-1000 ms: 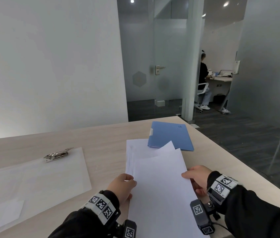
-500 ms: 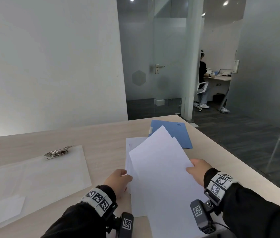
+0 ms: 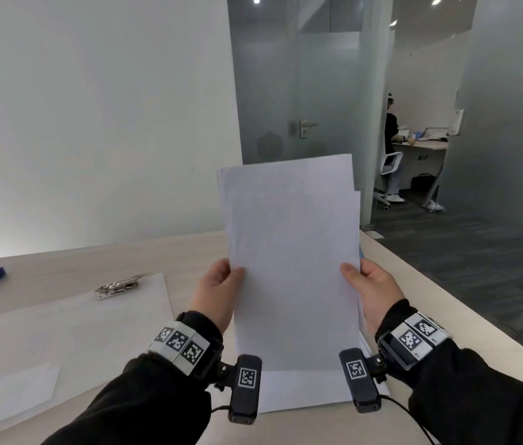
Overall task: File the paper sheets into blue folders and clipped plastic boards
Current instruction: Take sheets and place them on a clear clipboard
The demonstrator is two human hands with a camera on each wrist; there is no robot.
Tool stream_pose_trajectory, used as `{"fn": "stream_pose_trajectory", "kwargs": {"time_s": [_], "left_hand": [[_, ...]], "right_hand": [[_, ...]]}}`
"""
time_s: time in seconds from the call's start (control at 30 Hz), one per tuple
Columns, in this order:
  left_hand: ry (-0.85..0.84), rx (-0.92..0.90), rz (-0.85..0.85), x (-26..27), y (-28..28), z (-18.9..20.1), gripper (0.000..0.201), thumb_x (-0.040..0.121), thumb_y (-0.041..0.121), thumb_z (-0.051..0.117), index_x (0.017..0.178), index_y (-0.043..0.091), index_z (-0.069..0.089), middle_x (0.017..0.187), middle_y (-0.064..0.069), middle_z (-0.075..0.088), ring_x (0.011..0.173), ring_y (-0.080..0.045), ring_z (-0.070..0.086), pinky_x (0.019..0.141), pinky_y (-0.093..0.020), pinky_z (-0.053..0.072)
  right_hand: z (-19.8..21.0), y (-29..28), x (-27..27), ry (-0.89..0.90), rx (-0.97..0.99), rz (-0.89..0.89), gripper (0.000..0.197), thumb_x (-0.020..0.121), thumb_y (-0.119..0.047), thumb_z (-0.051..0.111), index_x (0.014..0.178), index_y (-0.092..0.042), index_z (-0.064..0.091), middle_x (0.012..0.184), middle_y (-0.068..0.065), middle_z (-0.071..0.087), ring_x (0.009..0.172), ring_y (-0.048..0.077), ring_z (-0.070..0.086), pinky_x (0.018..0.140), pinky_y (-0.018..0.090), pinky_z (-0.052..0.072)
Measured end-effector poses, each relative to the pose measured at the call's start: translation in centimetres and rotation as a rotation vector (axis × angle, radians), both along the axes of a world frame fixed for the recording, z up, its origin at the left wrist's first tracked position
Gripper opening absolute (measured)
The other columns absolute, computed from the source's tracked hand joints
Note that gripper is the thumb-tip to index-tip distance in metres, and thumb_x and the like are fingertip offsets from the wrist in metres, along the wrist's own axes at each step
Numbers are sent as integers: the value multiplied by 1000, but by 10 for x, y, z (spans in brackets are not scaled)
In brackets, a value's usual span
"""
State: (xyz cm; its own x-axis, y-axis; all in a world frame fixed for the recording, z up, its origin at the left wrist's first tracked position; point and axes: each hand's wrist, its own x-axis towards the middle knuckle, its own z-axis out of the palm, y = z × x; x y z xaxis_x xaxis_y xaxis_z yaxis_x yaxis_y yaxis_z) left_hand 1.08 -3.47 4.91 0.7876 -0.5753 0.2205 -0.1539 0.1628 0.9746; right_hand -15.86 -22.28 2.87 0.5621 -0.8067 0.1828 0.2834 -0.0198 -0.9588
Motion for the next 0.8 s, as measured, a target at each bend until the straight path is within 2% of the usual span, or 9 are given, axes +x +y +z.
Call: {"fn": "stream_pose_trajectory", "kwargs": {"time_s": [0.07, 0.13, 0.23, 0.3, 0.47, 0.57, 0.67, 0.73, 0.8], "left_hand": [[1, -37, 3, -1, 1, 3, 18, 96, 12, 51, 92, 20, 67, 79, 8, 70, 71, -11, 60, 66, -26, 47], [13, -32, -4, -2, 2, -2, 16, 96, 14, 51, 94, 19, 66, 83, 7, 71, 75, -12, 61, 70, -29, 47], [36, 19, -37, -7, 3, -21, 15, 95, 14, 54, 103, 17, 67, 95, 2, 75, 85, -15, 66, 77, -32, 50], [50, 60, -54, -10, 2, -32, 16, 93, 12, 56, 105, 17, 67, 98, 0, 76, 90, -17, 68, 82, -34, 53], [82, 151, -12, -8, -2, -34, 12, 93, 11, 55, 95, 16, 66, 91, -5, 73, 82, -22, 67, 80, -45, 56], [84, 324, 5, -4, -1, -33, 9, 90, 15, 55, 95, 15, 62, 96, -11, 69, 86, -23, 66, 75, -42, 58], [128, 506, 13, -5, 7, -40, 13, 88, 22, 57, 99, 21, 63, 107, -9, 65, 100, -22, 61, 80, -43, 57], [206, 519, 12, -10, 11, -44, 14, 88, 22, 57, 101, 22, 64, 112, -8, 61, 105, -23, 57, 83, -46, 57], [276, 494, 13, -15, 12, -48, 14, 88, 20, 57, 100, 21, 65, 112, -7, 59, 105, -23, 54, 84, -49, 56]], "right_hand": [[5, 0, 1, -41, 15, 24, 24, 74, -31, 72, 91, -14, 74, 96, 11, 76, 88, 27, 71, 81, 40, 55], [4, 1, 1, -34, 18, 60, 31, 76, -32, 71, 99, -13, 73, 101, 12, 76, 92, 28, 72, 82, 40, 56], [-3, 5, -2, 24, 25, 95, 23, 85, -20, 68, 106, -10, 70, 101, 9, 76, 95, 27, 72, 80, 37, 57], [-11, 7, -3, 90, 12, 108, 22, 85, -14, 69, 107, -10, 70, 104, 9, 76, 99, 27, 71, 87, 39, 55], [-14, 1, -3, 221, -83, 51, 11, 89, -13, 66, 97, -19, 71, 101, 4, 76, 96, 23, 70, 92, 39, 53], [-18, -17, -2, 362, -106, -6, 8, 90, -14, 64, 88, -21, 68, 101, 7, 72, 94, 27, 67, 94, 40, 52], [-32, -35, -6, 520, -99, -6, 8, 90, -11, 63, 95, -10, 69, 101, 13, 70, 92, 30, 65, 94, 41, 51], [-44, -43, -9, 587, -74, 6, 19, 91, -9, 62, 107, -1, 68, 99, 15, 68, 89, 30, 64, 91, 39, 50], [-54, -44, -12, 652, -76, 12, 21, 91, -9, 61, 109, 1, 66, 98, 15, 67, 88, 28, 62, 87, 35, 49]]}}
